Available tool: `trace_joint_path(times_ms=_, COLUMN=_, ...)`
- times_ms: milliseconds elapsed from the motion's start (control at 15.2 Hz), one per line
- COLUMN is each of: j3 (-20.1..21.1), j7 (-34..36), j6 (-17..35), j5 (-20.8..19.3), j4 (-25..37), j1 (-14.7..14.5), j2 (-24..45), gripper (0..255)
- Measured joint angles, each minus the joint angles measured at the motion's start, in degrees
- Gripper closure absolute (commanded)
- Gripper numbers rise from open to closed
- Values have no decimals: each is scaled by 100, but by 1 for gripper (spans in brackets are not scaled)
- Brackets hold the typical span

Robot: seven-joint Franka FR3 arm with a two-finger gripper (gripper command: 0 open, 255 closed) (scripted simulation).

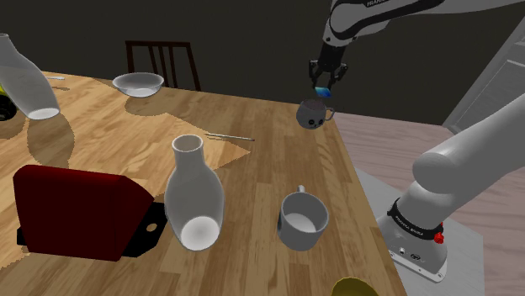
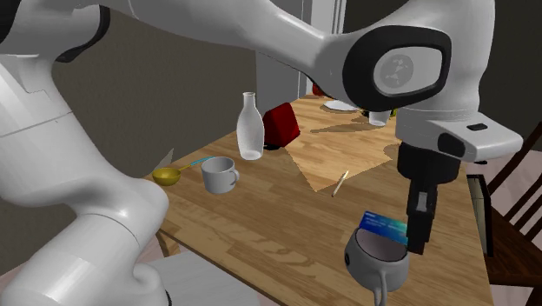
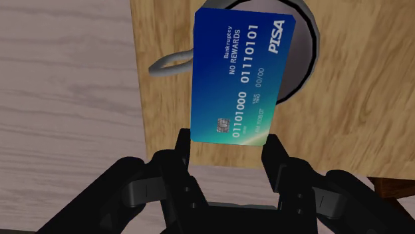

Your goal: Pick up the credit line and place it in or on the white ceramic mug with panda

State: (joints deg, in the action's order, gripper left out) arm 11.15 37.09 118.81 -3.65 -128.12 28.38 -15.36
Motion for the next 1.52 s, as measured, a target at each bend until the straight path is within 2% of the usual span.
trace_joint_path(times_ms=528, j3=16, j7=77, j6=667, j5=-66, j4=-495, j1=17, j2=178, gripper=255)
trace_joint_path(times_ms=990, j3=19, j7=102, j6=767, j5=-83, j4=-511, j1=20, j2=213, gripper=255)
trace_joint_path(times_ms=1056, j3=18, j7=101, j6=775, j5=-84, j4=-515, j1=21, j2=211, gripper=0)
trace_joint_path(times_ms=1518, j3=25, j7=95, j6=661, j5=-68, j4=-466, j1=10, j2=194, gripper=0)
